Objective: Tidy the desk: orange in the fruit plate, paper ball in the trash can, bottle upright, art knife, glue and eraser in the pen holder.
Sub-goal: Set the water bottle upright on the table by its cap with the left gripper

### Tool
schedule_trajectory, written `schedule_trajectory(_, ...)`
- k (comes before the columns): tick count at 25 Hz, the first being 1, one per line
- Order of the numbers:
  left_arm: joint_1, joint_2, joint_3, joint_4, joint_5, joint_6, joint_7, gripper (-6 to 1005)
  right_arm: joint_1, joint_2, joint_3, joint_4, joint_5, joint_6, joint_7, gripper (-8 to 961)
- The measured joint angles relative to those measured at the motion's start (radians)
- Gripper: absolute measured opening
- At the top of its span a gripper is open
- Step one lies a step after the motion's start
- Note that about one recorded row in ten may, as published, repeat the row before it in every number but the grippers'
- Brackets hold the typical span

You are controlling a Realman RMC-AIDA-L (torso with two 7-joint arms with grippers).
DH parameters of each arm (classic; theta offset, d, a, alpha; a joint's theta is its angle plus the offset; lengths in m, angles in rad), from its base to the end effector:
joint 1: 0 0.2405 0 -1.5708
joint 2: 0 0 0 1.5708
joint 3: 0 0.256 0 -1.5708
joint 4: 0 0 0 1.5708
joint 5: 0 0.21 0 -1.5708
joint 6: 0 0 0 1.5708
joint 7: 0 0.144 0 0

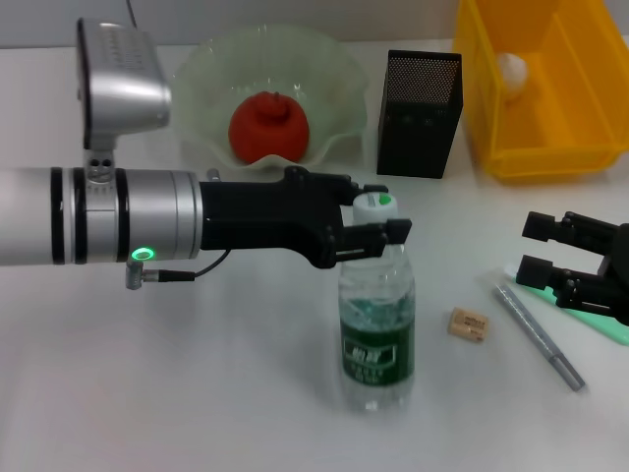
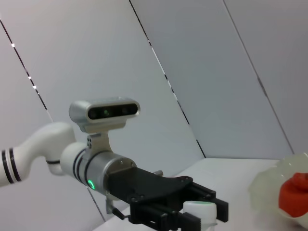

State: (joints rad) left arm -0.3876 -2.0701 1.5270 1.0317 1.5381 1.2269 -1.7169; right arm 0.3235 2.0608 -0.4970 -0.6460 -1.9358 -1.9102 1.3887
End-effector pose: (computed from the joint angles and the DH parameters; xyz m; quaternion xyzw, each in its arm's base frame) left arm -0.1703 0.3178 -0.0540 -0.9515 -0.1911 -0.2338 0.0588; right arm 0.2986 0.2473 0.0377 -0.8821 0.2723 0.3708 0.1008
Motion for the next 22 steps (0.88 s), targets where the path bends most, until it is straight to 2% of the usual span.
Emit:
schedule_trajectory(3, 0.000, 0.000, -0.014, -0.050, -0.078, 0.005, 0.090, 449, 0.004, -0.003, 0.001, 0.014, 0.000, 0.000, 0.000, 771)
schedule_trajectory(4, 0.003, 0.000, -0.022, -0.092, -0.140, 0.006, 0.171, 447, 0.004, -0.002, 0.001, 0.015, 0.000, 0.004, 0.000, 771)
schedule_trajectory(5, 0.003, 0.000, -0.022, -0.092, -0.140, 0.006, 0.171, 444, 0.004, -0.002, 0.001, 0.015, 0.000, 0.004, 0.000, 771)
schedule_trajectory(6, 0.004, 0.000, -0.029, -0.129, -0.180, 0.006, 0.246, 442, 0.005, -0.001, 0.002, 0.018, 0.000, 0.007, 0.001, 770)
schedule_trajectory(8, 0.003, -0.001, -0.031, -0.154, -0.203, 0.006, 0.291, 437, 0.005, 0.000, 0.003, 0.021, 0.002, 0.009, 0.001, 770)
schedule_trajectory(9, 0.000, -0.002, -0.032, -0.202, -0.251, 0.005, 0.381, 435, 0.005, 0.001, 0.005, 0.036, 0.013, 0.010, 0.001, 770)
schedule_trajectory(10, 0.000, -0.002, -0.032, -0.202, -0.251, 0.005, 0.381, 435, 0.005, 0.001, 0.005, 0.036, 0.013, 0.010, 0.001, 770)
schedule_trajectory(11, -0.005, -0.004, -0.032, -0.273, -0.329, 0.005, 0.503, 434, 0.008, 0.001, 0.008, 0.056, 0.023, 0.011, -0.003, 770)
schedule_trajectory(13, -0.007, -0.005, -0.030, -0.301, -0.372, 0.005, 0.559, 433, 0.010, 0.002, 0.010, 0.067, 0.028, 0.013, -0.007, 770)
schedule_trajectory(14, -0.008, -0.007, -0.024, -0.357, -0.455, 0.005, 0.677, 433, 0.014, 0.002, 0.017, 0.085, 0.035, 0.020, -0.012, 770)
schedule_trajectory(15, -0.008, -0.007, -0.024, -0.357, -0.455, 0.005, 0.677, 435, 0.014, 0.002, 0.017, 0.085, 0.035, 0.020, -0.012, 770)
schedule_trajectory(19, -0.023, -0.010, -0.019, -0.460, -0.590, 0.006, 0.866, 442, 0.020, 0.002, 0.064, 0.128, 0.040, 0.029, -0.035, 770)
schedule_trajectory(22, -0.032, -0.010, -0.019, -0.493, -0.625, 0.006, 0.919, 448, 0.021, 0.002, 0.087, 0.140, 0.040, 0.032, -0.039, 770)
